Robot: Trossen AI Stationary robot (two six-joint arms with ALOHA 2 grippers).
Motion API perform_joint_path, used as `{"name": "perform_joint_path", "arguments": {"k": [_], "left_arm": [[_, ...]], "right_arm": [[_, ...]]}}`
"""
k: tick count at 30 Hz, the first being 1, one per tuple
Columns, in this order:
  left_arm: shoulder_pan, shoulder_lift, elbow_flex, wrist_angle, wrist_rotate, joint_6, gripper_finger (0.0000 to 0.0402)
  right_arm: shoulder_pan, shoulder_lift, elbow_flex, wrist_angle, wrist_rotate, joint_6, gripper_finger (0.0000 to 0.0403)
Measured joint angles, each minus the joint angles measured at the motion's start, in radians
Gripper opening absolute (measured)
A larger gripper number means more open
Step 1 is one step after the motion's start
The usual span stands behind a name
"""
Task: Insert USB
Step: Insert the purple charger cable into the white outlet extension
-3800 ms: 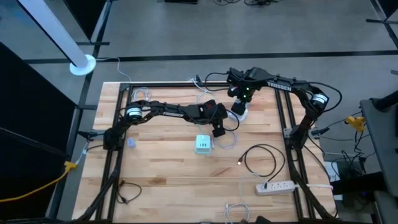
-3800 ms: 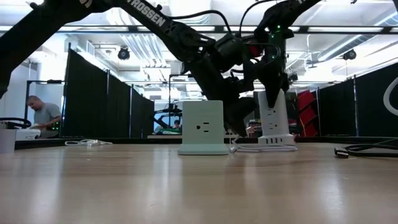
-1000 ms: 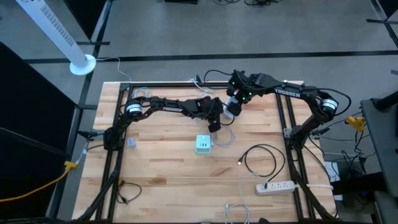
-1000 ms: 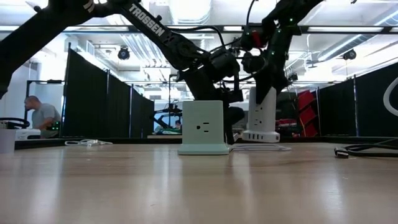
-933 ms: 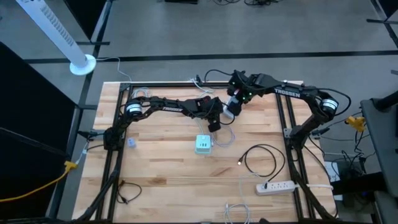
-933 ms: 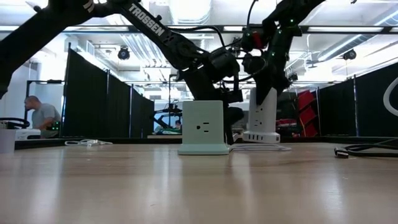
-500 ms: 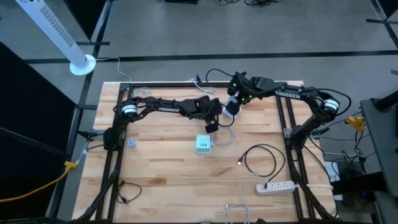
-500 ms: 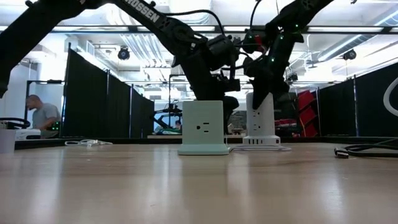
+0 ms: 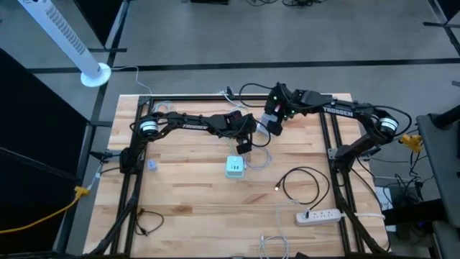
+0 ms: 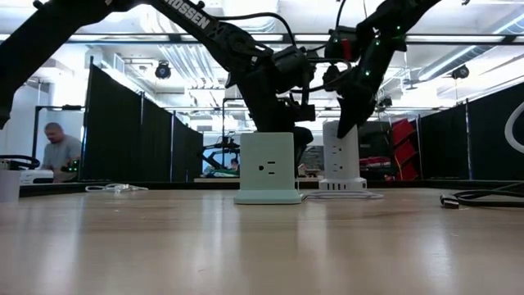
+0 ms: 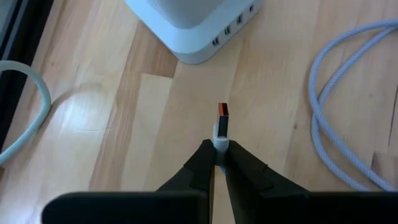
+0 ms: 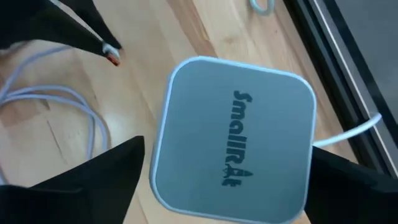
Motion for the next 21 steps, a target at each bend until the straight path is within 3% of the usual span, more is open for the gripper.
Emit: {"name": "perform_joint_path", "arguments": {"k": [10, 21], "left_arm": [[-0.002, 0.000, 0.000, -0.001, 0.000, -0.007, 0.0016], [-0.002, 0.000, 0.000, -0.006, 0.000, -0.003, 0.0016]], "right_arm": [[0.000, -0.006, -0.011, -0.010, -0.002, -0.111, 0.0351], [-0.005, -0.009, -0.016, -0.062, 0.039, -0.363, 0.0352]]}}
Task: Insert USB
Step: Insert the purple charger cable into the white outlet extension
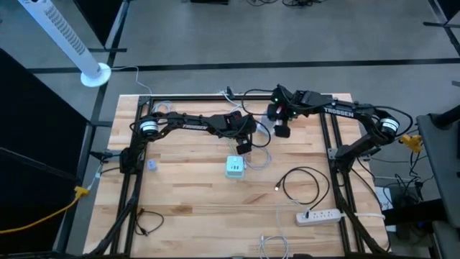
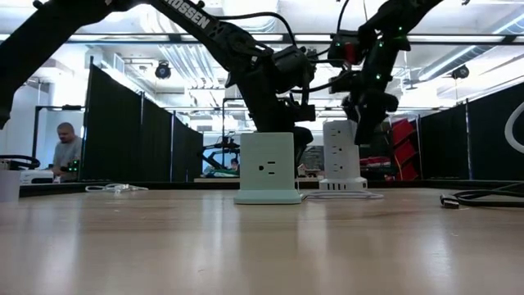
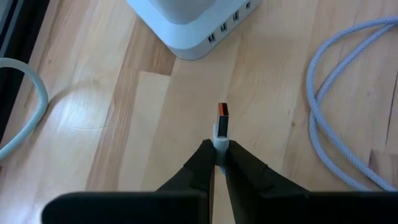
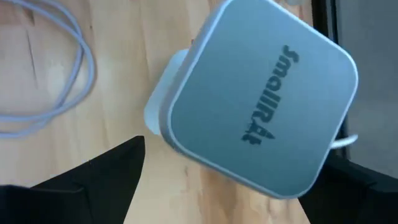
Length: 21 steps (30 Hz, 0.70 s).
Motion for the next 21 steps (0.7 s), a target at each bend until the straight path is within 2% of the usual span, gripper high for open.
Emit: {"name": "perform_joint_path", "arguments": {"k": [5, 11, 16, 21], "left_arm": [[-0.002, 0.000, 0.000, -0.005, 0.000, 0.001, 0.0016], [-0.016, -0.001, -0.008, -0.023, -0.001, 0.002, 0.0016], [-0.017, -0.002, -0.036, -0.020, -0.002, 0.002, 0.0016], [-0.017, -0.003, -0.074, 0.015, -0.002, 0.003, 0.0016]], "right_arm": [[0.000, 0.035, -0.002, 0.061, 0.039, -0.197, 0.0353], [0.002, 0.085, -0.004, 0.054, 0.149, -0.444, 0.0353], [0.005, 0.089, -0.003, 0.059, 0.250, -0.537, 0.0353], [0.027, 0.077, -0.003, 0.059, 0.266, -0.609, 0.0353]]}}
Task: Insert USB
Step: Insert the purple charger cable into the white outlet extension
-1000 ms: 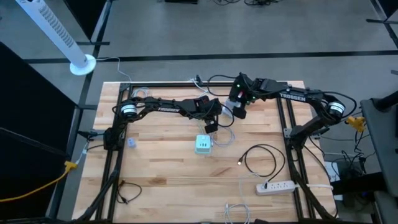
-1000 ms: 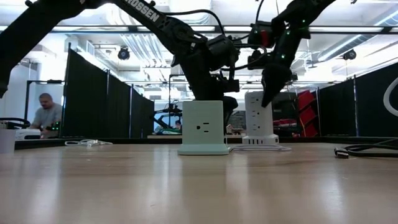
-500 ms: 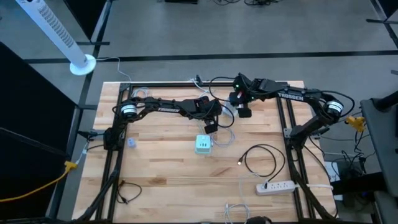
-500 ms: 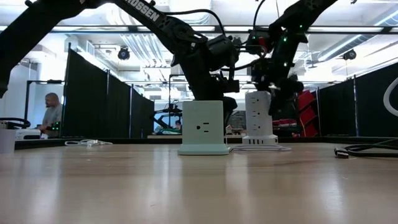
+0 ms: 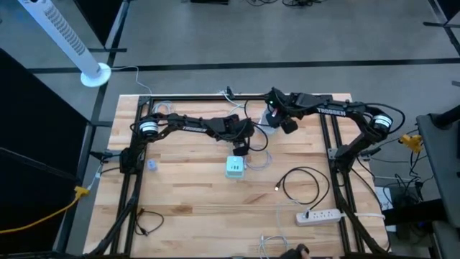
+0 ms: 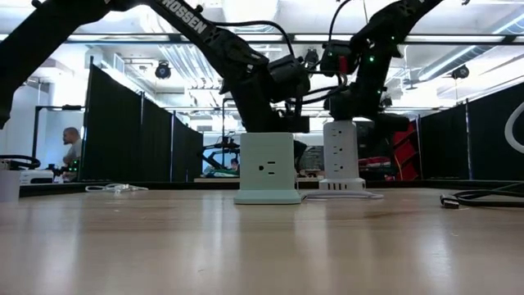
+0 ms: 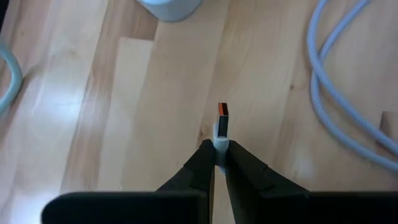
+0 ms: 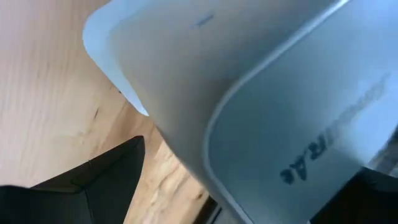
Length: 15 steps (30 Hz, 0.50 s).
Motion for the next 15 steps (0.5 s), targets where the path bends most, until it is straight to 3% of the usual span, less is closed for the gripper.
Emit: {"name": "perform_joint_path", "arguments": {"k": [5, 15], "left_arm": [[-0.003, 0.000, -0.010, 0.005, 0.000, 0.000, 0.0016], [-0.013, 0.000, -0.011, 0.007, 0.002, 0.000, 0.0016]], "right_arm": [[0.024, 0.000, 0.000, 0.019, 0.000, -0.229, 0.0353], [0.030, 0.000, 0.007, 0.055, 0.055, -0.416, 0.0353]]}}
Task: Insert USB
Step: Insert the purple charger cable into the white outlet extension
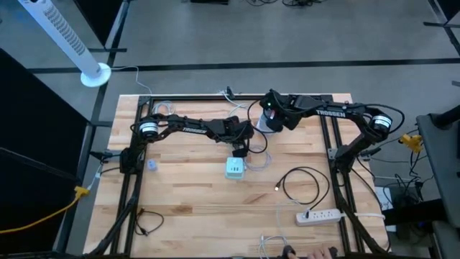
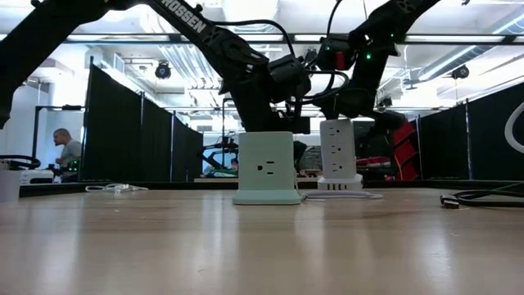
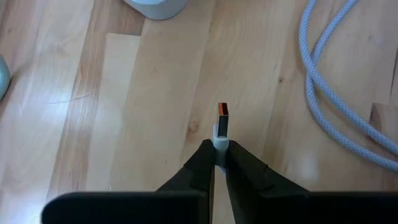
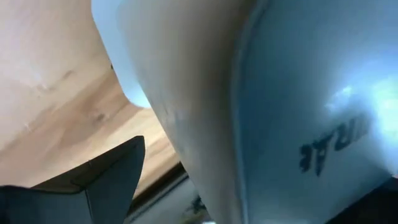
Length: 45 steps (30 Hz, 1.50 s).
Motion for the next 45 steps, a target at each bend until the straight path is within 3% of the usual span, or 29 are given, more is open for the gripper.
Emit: {"name": "perform_joint_path", "arguments": {"k": [15, 24, 41, 45], "left_arm": [[-0.003, 0.000, 0.000, 0.007, 0.001, 0.000, 0.0016], [-0.010, 0.000, -0.001, 0.059, 0.003, 0.000, 0.0016], [-0.026, -0.002, -0.001, 0.089, 0.001, -0.017, 0.0016], [-0.029, -0.002, -0.001, 0.093, 0.001, -0.023, 0.0016]], "right_arm": [[0.002, -0.011, 0.000, -0.007, 0.117, -0.035, 0.0353], [0.007, -0.071, 0.002, -0.029, 0.117, -0.055, 0.0353], [0.037, -0.064, 0.032, -0.007, 0.088, -0.166, 0.0353], [0.036, -0.064, 0.053, -0.007, 0.034, -0.185, 0.0353]]}}
